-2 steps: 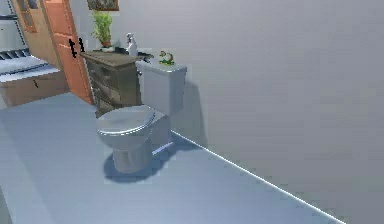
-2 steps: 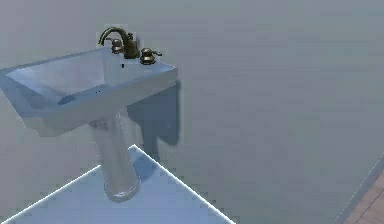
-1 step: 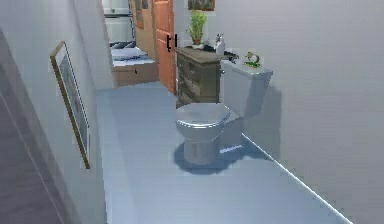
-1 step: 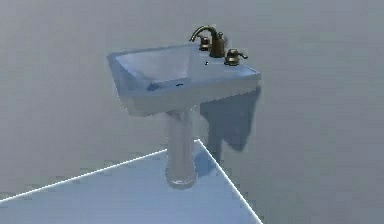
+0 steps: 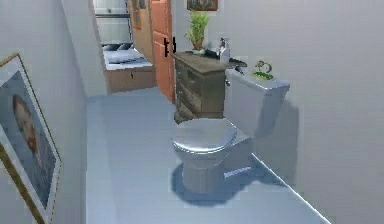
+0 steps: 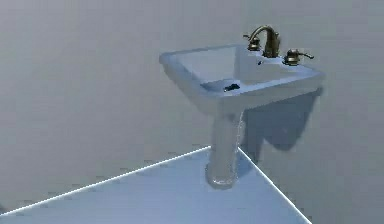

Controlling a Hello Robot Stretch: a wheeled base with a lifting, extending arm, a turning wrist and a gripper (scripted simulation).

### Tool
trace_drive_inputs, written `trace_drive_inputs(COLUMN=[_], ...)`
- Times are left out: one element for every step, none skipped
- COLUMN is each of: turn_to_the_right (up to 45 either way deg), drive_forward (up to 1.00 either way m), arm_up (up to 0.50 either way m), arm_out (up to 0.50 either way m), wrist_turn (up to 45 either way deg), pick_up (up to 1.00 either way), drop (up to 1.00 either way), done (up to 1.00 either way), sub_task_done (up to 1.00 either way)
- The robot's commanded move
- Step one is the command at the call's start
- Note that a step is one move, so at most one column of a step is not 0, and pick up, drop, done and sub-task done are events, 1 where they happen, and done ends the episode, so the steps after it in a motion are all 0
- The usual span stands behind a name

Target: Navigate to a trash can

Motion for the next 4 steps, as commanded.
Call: trace_drive_inputs(turn_to_the_right=[-18.0,0.0,0.0,0.0], drive_forward=[0.00,1.00,1.00,1.00], arm_up=[0.00,0.00,0.00,0.00], arm_out=[0.00,0.00,0.00,0.00], wrist_turn=[0.0,0.0,0.0,0.0], pick_up=[0.00,0.00,0.00,0.00], drop=[0.00,0.00,0.00,0.00], done=[0.00,0.00,0.00,0.00], sub_task_done=[0.00,0.00,0.00,0.00])
